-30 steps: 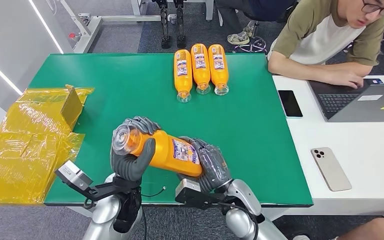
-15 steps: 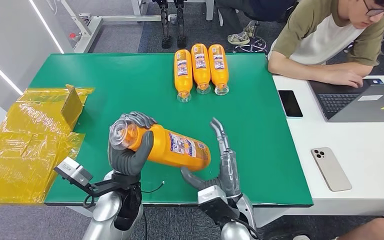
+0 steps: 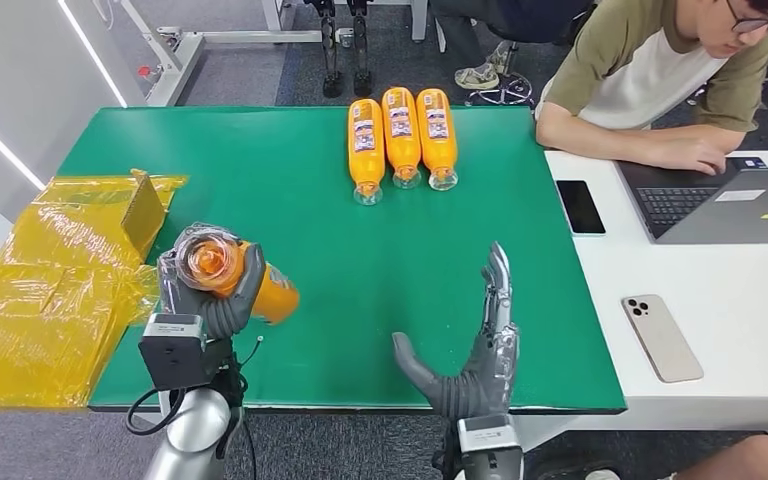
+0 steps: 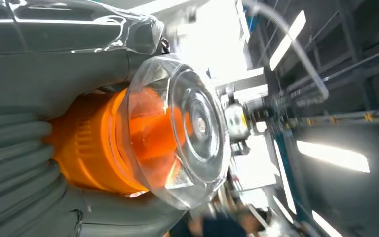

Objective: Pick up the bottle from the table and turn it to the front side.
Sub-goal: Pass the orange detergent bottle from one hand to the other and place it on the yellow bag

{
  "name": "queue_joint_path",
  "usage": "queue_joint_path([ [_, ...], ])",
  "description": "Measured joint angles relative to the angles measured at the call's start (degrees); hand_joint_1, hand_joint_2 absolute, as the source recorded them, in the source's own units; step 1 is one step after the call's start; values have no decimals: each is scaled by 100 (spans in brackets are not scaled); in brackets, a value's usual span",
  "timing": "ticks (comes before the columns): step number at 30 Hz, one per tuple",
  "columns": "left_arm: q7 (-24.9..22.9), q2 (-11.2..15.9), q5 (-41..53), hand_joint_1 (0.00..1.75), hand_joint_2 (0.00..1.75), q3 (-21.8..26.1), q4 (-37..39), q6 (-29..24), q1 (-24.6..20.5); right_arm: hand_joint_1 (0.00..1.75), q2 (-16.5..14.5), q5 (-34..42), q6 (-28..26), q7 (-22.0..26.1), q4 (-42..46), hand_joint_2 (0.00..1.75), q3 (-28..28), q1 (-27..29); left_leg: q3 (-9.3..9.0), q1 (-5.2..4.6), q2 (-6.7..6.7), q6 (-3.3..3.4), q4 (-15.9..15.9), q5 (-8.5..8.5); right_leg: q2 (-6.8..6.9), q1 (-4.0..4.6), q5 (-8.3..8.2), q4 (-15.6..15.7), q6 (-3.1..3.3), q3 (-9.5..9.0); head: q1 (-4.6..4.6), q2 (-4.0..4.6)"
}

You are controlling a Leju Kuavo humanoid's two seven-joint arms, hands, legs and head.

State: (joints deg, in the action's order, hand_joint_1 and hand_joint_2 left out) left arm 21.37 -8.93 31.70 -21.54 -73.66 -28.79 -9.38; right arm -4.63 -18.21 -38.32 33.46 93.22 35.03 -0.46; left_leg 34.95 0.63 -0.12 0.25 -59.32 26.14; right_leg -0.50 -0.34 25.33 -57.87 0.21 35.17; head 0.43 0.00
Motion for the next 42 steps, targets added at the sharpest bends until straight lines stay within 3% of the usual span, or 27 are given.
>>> queue_joint_path([
  [6, -1037, 729, 2042, 175, 175, 463, 196, -478, -165, 0, -120, 176, 0, 445, 222, 175, -197, 164, -2, 2, 3, -10, 2, -6, -3, 2, 0, -3, 3, 5, -1, 0],
  [13, -1857, 1721, 3912, 175, 175, 698, 1666, -263, -1318, 0, -313, -60, 0, 72, 533, 175, -403, 122, -2, 2, 5, -29, 3, -24, -3, 2, -12, -18, 21, 13, 0, 1],
  [21, -2213, 2261, 4832, 175, 175, 701, 3101, 116, -2376, 0, -386, -149, 0, -86, 714, 175, -456, 59, -1, 2, 9, -32, 3, -25, -7, 2, -16, -21, 27, 18, 0, 0],
  [27, -2172, 2380, 5110, 175, 175, 684, 3756, 399, -2802, 0, -401, -136, 1, -104, 762, 175, -456, 36, 2, 2, 9, -33, 3, -25, -10, 2, -15, -21, 27, 21, 0, 0],
  [31, -1838, 2499, 5552, 175, 175, 445, 4370, 1318, -3107, 0, -404, -126, 4, -157, 774, 175, -447, -4, 2, 2, 12, -33, 3, -25, -11, 2, -16, -21, 27, 22, 0, 0],
  [35, -1379, 2615, 5722, 175, 175, 201, 4797, 1833, -3194, 0, -405, -152, 2, -178, 797, 175, -443, -3, 2, 2, 20, -33, 3, -25, -21, 2, -17, -23, 29, 26, 1, 0],
  [39, -847, 2726, 5688, 175, 175, 64, 5065, 1970, -3175, 0, -405, -151, 2, -182, 810, 175, -441, 9, 5, 2, 19, -34, 4, -25, -23, 2, -16, -23, 28, 29, 0, 1],
  [42, -718, 2815, 5735, 175, 175, -33, 5188, 1947, -3124, 0, -403, -151, 2, -155, 819, 175, -438, 32, 5, 2, 19, -36, 6, -23, -23, 2, -15, -22, 29, 30, 0, 0],
])
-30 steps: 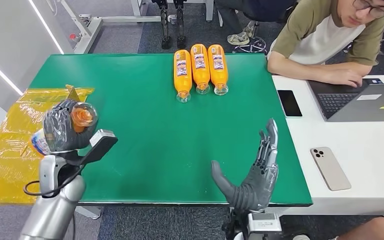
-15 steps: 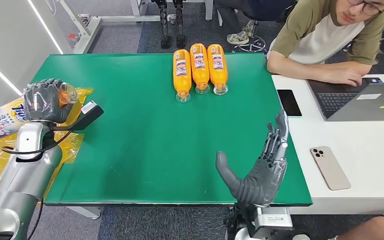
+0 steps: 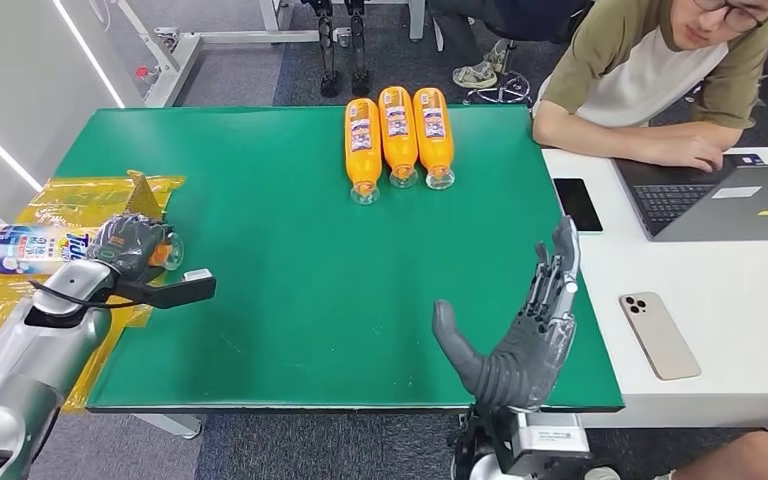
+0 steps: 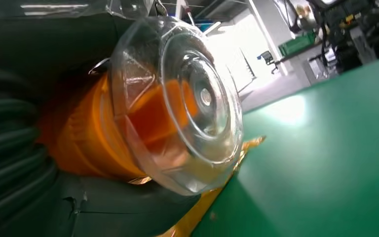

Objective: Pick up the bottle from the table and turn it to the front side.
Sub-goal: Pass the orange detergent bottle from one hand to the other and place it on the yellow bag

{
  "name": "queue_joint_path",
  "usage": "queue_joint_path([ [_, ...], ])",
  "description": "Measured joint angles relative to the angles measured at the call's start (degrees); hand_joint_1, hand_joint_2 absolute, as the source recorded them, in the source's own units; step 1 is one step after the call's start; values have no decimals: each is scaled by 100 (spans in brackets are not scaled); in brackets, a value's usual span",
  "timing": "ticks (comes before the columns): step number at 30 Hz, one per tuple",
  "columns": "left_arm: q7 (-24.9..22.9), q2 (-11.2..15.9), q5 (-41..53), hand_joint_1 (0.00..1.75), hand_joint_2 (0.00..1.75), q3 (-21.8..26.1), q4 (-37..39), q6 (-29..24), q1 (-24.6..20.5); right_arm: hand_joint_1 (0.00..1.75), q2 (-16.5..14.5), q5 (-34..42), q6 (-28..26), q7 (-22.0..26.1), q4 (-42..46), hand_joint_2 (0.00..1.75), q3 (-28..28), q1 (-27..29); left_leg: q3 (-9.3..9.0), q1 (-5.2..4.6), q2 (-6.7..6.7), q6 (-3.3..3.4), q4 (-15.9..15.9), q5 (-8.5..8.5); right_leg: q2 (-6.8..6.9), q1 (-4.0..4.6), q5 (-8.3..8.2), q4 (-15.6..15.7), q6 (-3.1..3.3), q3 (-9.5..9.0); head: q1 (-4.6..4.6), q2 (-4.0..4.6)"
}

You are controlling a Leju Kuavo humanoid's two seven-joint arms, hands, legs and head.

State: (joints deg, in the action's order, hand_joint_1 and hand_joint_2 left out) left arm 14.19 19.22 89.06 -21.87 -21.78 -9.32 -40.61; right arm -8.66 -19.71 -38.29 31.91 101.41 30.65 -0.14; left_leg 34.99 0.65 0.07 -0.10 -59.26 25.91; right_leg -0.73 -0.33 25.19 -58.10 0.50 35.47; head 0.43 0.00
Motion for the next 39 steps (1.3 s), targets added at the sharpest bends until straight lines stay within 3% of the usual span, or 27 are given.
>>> queue_joint_path([
  [9, 17, 114, 62, 175, 175, -262, 187, 0, 150, 0, 1, -2, -2, 9, 5, 175, 2, 19, 1, 0, -1, 0, 0, 0, 3, 0, 2, 0, 2, 0, 1, 0],
  [20, 209, 26, -126, 171, 175, -396, 293, -156, 470, 0, 1, -93, -1, -169, 60, 175, 5, 40, 1, 0, -1, 0, 0, 1, 2, 0, 3, 1, 2, 3, 1, 0],
  [21, 204, 4, -125, 163, 175, -401, 299, -156, 482, 0, 1, -104, -1, -174, 64, 175, 5, 44, 1, 0, -1, 0, 0, 1, 2, 0, 3, 1, 3, 3, 1, 0],
  [25, 195, -79, -133, 13, 175, -411, 319, -185, 508, 0, 1, -116, -1, -176, 74, 175, 5, 59, 1, -1, -1, 0, 0, 0, 2, 0, 2, 1, 3, 3, 1, 1],
  [29, 189, -173, -293, 2, 175, -412, 324, -319, 558, 0, 5, -119, 6, -215, 79, 175, 6, 69, 1, -1, -2, 0, 0, 0, 3, 0, 2, 1, 3, 2, 1, 0],
  [39, 156, -262, -537, 0, 175, -395, 324, -473, 575, 0, 84, -50, 0, -102, 72, 175, 41, 185, -1, 0, -2, -2, 1, 2, 4, 0, 3, -1, 3, 0, 1, 0],
])
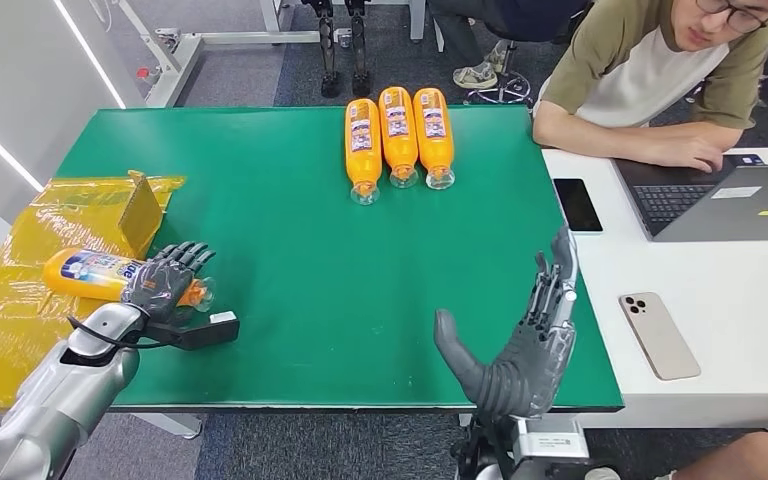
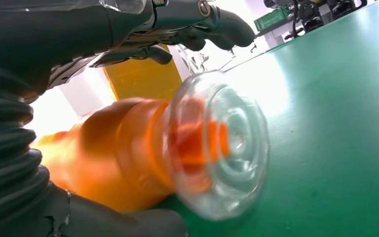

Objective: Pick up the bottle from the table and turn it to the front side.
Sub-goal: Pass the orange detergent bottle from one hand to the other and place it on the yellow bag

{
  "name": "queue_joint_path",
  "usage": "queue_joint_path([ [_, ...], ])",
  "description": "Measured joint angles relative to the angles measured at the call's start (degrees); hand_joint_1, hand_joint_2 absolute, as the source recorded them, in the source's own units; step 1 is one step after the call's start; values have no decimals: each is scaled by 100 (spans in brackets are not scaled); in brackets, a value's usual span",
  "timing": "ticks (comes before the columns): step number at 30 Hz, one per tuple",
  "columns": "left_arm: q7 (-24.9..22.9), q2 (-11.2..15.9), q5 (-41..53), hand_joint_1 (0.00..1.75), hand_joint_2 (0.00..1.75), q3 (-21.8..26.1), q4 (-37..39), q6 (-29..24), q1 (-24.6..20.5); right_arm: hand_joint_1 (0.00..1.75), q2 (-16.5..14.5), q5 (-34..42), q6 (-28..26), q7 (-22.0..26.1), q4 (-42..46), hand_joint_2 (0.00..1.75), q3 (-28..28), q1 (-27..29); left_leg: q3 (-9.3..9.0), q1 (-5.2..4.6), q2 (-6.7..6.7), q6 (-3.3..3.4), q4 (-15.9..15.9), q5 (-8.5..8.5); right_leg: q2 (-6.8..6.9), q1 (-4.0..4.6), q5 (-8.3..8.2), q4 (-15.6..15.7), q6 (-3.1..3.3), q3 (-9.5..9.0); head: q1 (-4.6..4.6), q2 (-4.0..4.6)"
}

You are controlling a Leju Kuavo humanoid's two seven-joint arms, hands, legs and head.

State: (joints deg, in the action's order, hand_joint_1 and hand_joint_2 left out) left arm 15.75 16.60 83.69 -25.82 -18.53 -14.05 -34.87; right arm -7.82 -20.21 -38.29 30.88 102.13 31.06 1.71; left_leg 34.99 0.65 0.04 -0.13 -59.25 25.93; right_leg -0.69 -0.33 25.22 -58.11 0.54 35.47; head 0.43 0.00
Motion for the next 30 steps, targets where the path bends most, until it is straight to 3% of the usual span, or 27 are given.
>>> queue_joint_path([
  [15, 29, -23, -13, 1, 175, 10, 0, -39, 2, 0, 19, 40, 0, 8, -6, 175, 9, 30, -2, 0, 0, 0, 0, 0, 1, 0, 0, -2, 0, -2, 1, 0],
  [21, 49, -20, -156, 0, 175, 55, 0, -368, 73, 0, 44, 70, 0, 70, -21, 175, 14, 62, -2, 0, 0, -1, 0, -1, 1, 0, 0, -2, 0, -1, 0, 0],
  [26, 357, -17, -872, 0, 175, 341, -37, -1157, 186, 0, 52, 64, 0, 93, -21, 175, 11, 98, -2, 0, 2, -1, 0, 0, -3, 0, 0, -2, 1, 1, 0, 1],
  [30, 1522, -86, -2303, 0, 175, 1198, -643, -2384, 516, 0, 55, 106, 0, 113, -31, 175, 10, 100, -3, -1, 8, -2, 0, 1, -11, -1, 0, -1, 1, 5, -1, 1],
])
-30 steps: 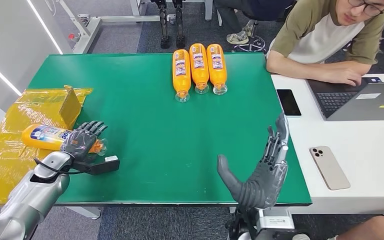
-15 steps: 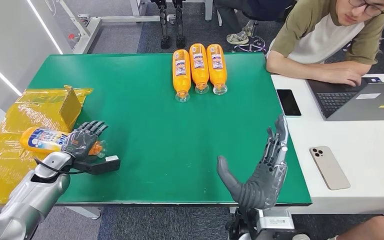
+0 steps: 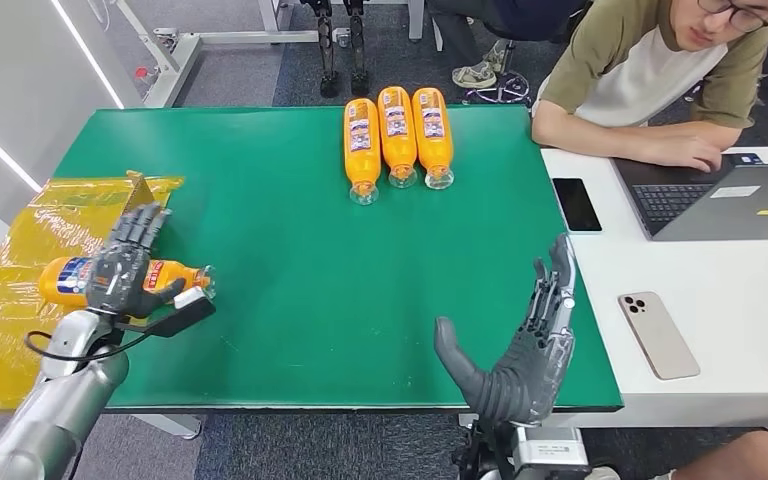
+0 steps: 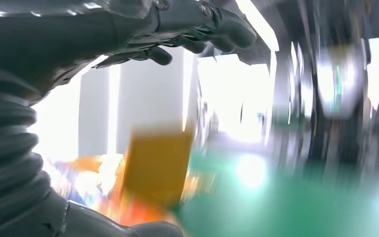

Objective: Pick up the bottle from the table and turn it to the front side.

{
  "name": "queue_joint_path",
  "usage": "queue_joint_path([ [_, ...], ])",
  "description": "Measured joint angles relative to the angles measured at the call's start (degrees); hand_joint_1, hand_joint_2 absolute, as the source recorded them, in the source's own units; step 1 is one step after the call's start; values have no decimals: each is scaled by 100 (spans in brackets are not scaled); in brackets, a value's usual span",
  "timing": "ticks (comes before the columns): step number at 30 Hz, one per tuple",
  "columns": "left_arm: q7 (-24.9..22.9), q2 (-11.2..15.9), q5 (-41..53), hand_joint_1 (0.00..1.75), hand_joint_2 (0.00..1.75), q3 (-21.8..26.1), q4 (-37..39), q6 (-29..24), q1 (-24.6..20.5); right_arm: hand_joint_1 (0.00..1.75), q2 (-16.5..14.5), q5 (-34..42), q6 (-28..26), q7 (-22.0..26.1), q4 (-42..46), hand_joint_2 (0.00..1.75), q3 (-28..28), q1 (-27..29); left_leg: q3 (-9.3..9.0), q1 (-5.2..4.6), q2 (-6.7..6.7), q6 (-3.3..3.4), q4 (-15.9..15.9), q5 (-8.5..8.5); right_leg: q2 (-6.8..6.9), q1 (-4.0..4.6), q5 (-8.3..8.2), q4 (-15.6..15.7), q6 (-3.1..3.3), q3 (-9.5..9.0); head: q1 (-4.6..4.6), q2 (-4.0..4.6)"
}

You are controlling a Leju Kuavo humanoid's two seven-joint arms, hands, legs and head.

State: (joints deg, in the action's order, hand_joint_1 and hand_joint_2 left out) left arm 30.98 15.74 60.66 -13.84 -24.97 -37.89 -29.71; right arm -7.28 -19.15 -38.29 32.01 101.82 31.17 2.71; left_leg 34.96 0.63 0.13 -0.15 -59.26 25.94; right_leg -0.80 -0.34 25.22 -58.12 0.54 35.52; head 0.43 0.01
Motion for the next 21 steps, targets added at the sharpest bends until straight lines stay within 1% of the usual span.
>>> queue_joint_path([
  [2, 551, -118, -709, 0, 175, 578, -672, -184, 272, 0, 3, 76, 1, -6, -32, 175, 1, -2, 0, -1, 0, -1, 0, 1, 0, -1, 1, 1, 0, 0, 1, 0],
  [3, 727, -190, -1142, 0, 175, 828, -1052, -207, 422, 0, 4, 119, 4, -11, -58, 175, 2, -4, 1, -1, 0, -1, 0, 2, 0, -1, 1, 1, 0, 0, 1, -1],
  [4, 823, -260, -1589, 0, 175, 1001, -1417, -218, 569, 0, 5, 153, 8, -14, -89, 175, 2, -8, 1, -1, 0, -2, 0, 3, 0, -1, 2, 1, 0, 0, 2, -1],
  [6, 885, -386, -2468, 0, 175, 1148, -2136, -226, 837, 0, 7, 234, 20, -8, -165, 175, 4, -23, 2, -1, -3, -2, 0, 3, 3, -1, 3, 2, -2, 0, 1, -1],
  [8, 908, -517, -3067, 0, 175, 1140, -2812, -226, 1068, 0, 8, 323, 34, 9, -260, 175, 14, -59, 4, -1, -7, -1, 0, 3, 9, -1, 4, 3, -4, -2, 1, -1],
  [10, 925, -645, -3441, 0, 175, 1063, -3429, -225, 1251, 0, 9, 411, 53, 31, -371, 175, 32, -117, 5, -1, -10, -1, 0, 3, 13, -1, 4, 4, -5, -5, 2, -1],
  [14, 931, -826, -4047, 0, 175, 725, -4437, -223, 1468, 0, 9, 516, 98, 43, -568, 175, 85, -244, 4, -1, -11, -1, -1, 2, 15, -1, 2, 3, -4, -8, 2, -1],
  [17, 931, -906, -4172, 0, 175, 526, -4900, -220, 1547, 0, 9, 551, 108, 42, -645, 175, 121, -311, 3, 0, -12, -1, -1, 2, 17, -1, 1, 3, -2, -9, 2, -1],
  [21, 931, -954, -4195, 0, 175, 416, -5206, -217, 1592, 0, 9, 554, 109, 43, -709, 175, 140, -351, 1, 1, -11, -1, 0, 2, 17, -1, 1, 2, 0, -9, 0, -1],
])
